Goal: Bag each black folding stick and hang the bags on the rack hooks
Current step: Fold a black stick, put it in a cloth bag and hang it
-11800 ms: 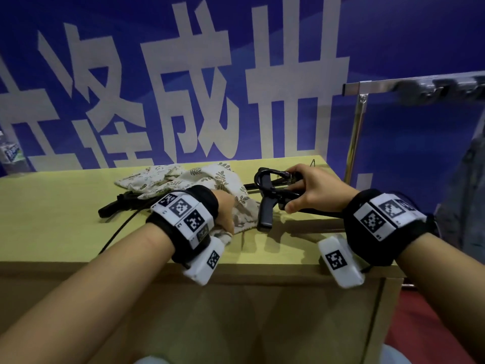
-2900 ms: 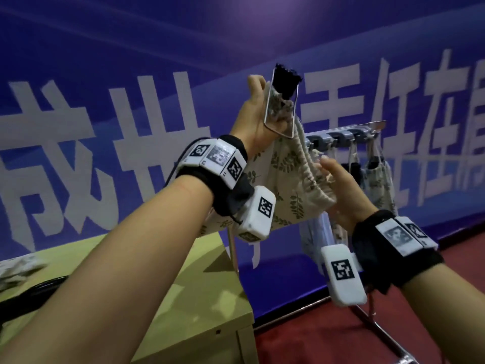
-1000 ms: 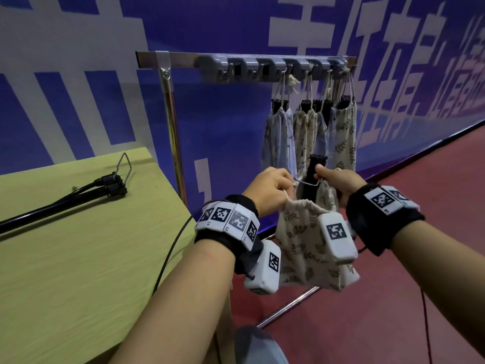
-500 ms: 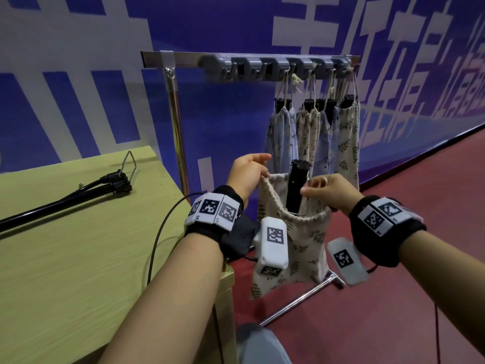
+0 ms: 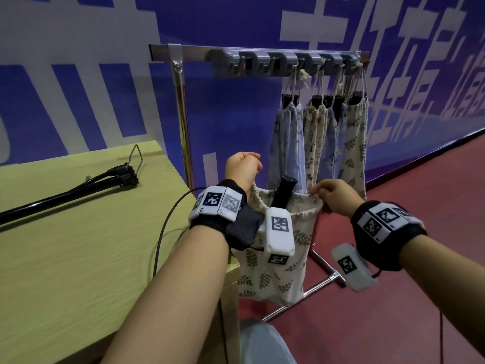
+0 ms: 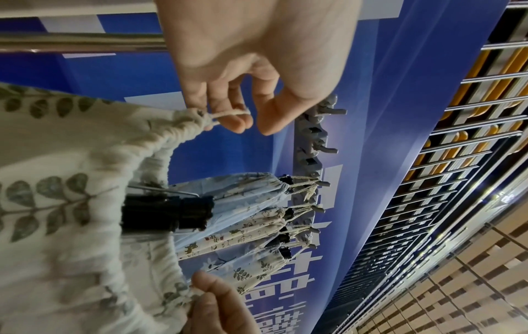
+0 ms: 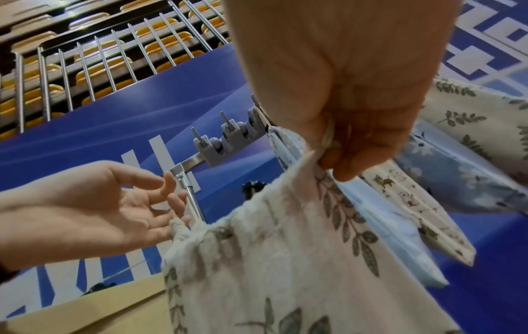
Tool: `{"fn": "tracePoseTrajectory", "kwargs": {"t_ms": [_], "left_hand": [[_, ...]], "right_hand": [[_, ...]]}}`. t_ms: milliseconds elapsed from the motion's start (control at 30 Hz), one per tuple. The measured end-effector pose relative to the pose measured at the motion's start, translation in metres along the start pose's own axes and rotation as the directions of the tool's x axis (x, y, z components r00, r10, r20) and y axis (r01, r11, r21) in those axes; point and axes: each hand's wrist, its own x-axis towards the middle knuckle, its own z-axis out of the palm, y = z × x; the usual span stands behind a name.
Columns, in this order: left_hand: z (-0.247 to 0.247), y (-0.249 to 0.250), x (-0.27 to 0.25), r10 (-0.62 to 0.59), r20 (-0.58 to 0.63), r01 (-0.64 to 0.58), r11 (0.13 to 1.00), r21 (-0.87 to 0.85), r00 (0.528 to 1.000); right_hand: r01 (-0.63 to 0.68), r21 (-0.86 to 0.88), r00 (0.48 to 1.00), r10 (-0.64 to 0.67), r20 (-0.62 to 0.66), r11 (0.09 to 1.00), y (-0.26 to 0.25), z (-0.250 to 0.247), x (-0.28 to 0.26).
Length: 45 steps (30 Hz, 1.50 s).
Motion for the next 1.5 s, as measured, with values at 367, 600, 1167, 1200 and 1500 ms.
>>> {"fn": "tracePoseTrajectory", "kwargs": {"t_ms": [367,600,1167,1200,1500], "left_hand": [[-0.009,-0.004,0.003,-0.142,-0.123,0.126,0.984,-0.127,0.982],[-0.012,-0.007,0.006,-0.059,-0.216,0.016,0.981,-0.196,0.975],[-0.011,0.005,-0.007,-0.251,0.048,0.254,0.964,-0.078,0.967],[-0.011,0.004,-0.007,-0.251,0.054,0.255,0.964,-0.079,0.966],[-0.006,0.007,-0.007,-0.182,-0.010,0.175,0.959,-0.222,0.983]], "right_hand": [[-0.084,0.799,0.989,0.149,-0.007,0.596,-0.019,0.010,-0.006],[0.177,0.638,0.970,-0.023,-0.242,0.749,-0.027,0.011,-0.008],[-0.098,0.858,0.983,0.185,0.003,0.505,-0.054,0.028,-0.029],[-0.134,0.869,0.977,0.208,0.037,0.476,-0.056,0.028,-0.030],[-0.171,0.833,0.975,0.213,0.065,0.526,-0.079,0.031,-0.035]]}}
